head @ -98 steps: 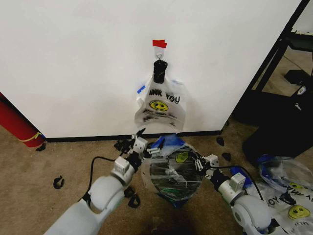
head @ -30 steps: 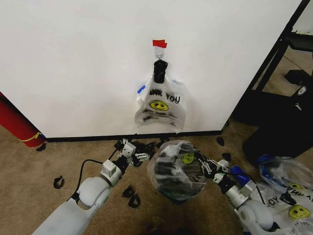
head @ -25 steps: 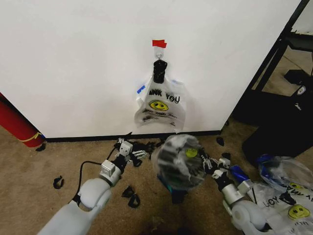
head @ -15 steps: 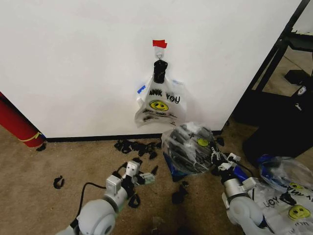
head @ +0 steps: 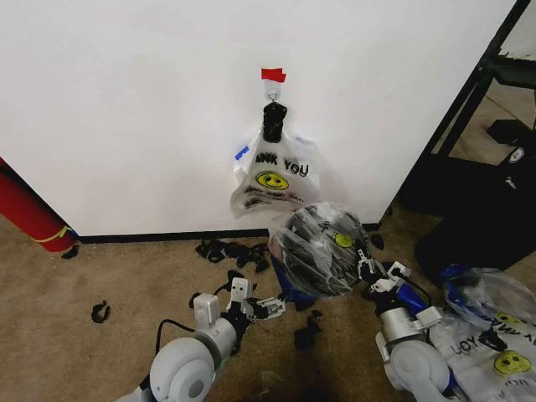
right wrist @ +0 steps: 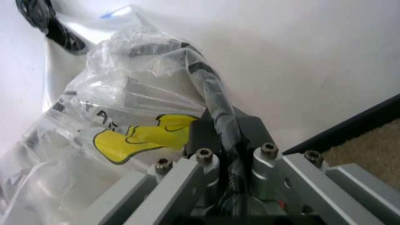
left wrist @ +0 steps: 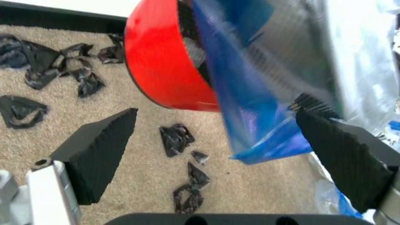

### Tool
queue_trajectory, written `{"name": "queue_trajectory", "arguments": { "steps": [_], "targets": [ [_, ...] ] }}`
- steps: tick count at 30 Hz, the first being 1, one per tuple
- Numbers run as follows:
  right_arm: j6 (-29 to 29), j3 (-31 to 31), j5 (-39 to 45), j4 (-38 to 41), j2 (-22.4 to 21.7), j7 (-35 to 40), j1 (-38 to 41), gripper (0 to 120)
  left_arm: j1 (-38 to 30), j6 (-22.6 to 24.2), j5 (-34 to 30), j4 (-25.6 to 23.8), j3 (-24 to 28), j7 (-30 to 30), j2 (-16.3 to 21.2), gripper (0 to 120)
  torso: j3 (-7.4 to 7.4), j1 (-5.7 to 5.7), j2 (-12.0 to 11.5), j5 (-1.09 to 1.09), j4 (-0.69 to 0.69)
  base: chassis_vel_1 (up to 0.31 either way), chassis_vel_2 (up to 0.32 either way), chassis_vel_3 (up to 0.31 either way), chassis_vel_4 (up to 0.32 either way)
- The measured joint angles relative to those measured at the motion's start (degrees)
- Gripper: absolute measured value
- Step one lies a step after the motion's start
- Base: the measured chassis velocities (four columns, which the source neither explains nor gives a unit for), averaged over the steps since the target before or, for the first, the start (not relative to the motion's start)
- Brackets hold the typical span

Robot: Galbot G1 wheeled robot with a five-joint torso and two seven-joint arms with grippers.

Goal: Pick up the garbage bag from the wall and place it over the trash bin.

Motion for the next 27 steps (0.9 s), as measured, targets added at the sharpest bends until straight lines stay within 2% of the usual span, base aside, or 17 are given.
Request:
{"name": "queue_trajectory", "arguments": {
  "steps": [11, 15, 20, 23, 27],
  "targets": [
    [-0.2, -1.0, -0.7, -0.2, 0.4, -0.7, 0.2, 1, -0.4, 0.7, 0.4, 1.4, 0.6, -0.7, -0.9, 100, 0.0, 0.0, 0.0, 0.0, 0.0, 0.0, 0.0, 0.0, 0.0],
    [-0.4, -1.1, -0.2, 1.7, 0.4, -0.7, -0.6, 1, -1.4, 0.4, 5.8, 5.7, 1.4, -0.8, -1.2, 100, 0.0, 0.0, 0.0, -0.01, 0.0, 0.0, 0.0, 0.0, 0.0],
    [-0.8, -1.1, 0.7, 3.2, 0.2, -0.6, -1.2, 1, -1.8, -0.5, 8.8, 8.1, 1.8, -0.9, -1.5, 100, 0.0, 0.0, 0.0, -0.01, 0.0, 0.0, 0.0, 0.0, 0.0],
    [-1.3, -1.1, 0.7, 4.0, -0.1, -0.3, -1.7, 1, -2.5, -2.5, 12.6, 10.8, 1.9, -2.8, -2.2, 100, 0.0, 0.0, 0.0, -0.01, -0.01, 0.0, 0.0, 0.0, 0.0],
    [-1.5, -1.4, 0.6, 4.4, -0.4, -0.1, -1.8, 1, -2.7, -3.5, 14.0, 12.3, 1.6, -4.8, -2.2, 100, 0.0, 0.0, 0.0, -0.01, -0.01, 0.0, 0.0, 0.0, 0.0]
  ]
}}
